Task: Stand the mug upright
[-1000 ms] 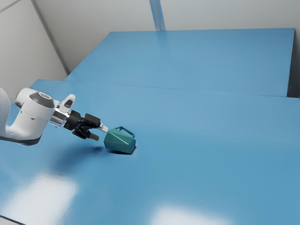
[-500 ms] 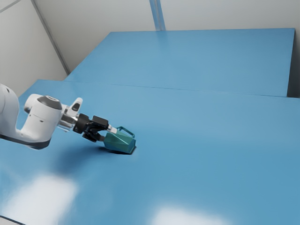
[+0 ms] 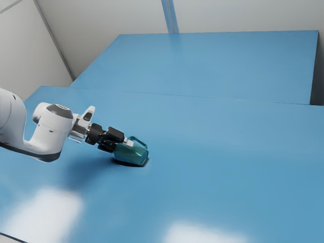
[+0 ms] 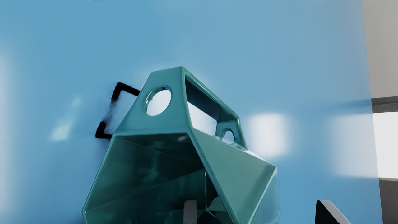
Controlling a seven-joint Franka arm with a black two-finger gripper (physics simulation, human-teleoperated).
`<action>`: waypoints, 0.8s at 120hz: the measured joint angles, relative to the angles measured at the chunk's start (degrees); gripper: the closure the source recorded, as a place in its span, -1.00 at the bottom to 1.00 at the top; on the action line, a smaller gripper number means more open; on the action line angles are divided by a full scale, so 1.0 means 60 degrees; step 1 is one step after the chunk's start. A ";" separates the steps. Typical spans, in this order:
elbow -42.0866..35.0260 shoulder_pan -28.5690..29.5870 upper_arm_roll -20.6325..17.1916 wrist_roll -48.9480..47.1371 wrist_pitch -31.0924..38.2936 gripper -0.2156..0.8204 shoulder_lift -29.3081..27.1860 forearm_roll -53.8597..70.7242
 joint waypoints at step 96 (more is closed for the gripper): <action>0.0091 -0.0274 -0.0024 0.0118 0.0083 0.93 -0.1049 0.0591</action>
